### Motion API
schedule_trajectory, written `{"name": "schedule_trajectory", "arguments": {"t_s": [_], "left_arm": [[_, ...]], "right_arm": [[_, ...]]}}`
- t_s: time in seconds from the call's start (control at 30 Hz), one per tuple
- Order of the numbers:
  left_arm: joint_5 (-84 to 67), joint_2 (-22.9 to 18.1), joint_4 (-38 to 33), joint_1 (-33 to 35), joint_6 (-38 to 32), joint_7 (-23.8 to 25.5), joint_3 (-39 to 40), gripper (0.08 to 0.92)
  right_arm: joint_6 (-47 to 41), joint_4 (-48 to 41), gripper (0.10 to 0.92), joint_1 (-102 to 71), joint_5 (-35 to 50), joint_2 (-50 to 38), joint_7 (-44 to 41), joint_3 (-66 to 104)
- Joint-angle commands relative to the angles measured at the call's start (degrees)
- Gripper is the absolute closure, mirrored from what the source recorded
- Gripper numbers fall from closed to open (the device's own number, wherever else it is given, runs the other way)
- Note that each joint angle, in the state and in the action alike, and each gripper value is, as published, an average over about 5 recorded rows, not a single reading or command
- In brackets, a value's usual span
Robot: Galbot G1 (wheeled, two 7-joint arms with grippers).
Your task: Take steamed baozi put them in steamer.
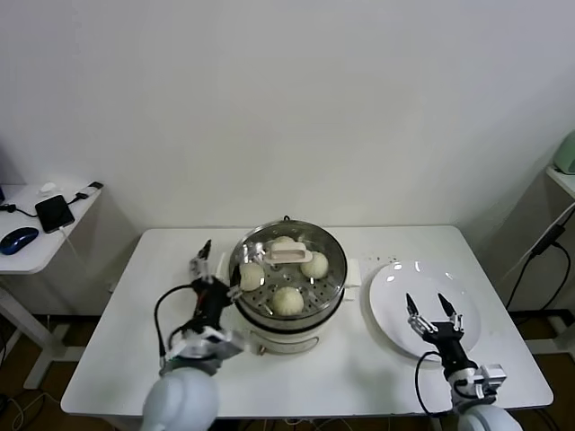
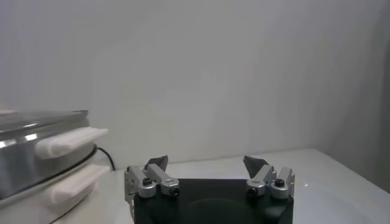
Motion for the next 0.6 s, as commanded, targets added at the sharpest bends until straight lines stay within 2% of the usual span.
{"name": "schedule_trajectory", "arguments": {"t_s": [0.03,0.4,0.6], "left_arm": [[-43.13,-0.17,1.21,11.91,-17.72,-8.0,-20.24,0.177],[-53.58,-0.22,3.99,18.59,-16.79,-6.45,-18.57,0.177],[-55.37,0.1,2.51,24.2,-14.17,-4.88,-15.07,0.177]], "right_arm": [[0.06,3.45,0.203,-3.92,-1.08,0.14,-2.05,-1.42],[-2.31,5.87,0.202,-7.33,-1.68,-0.65,-1.16,-1.93],[-5.49,10.04,0.203,-9.85,-0.89,-1.92,0.12,-1.82]]}}
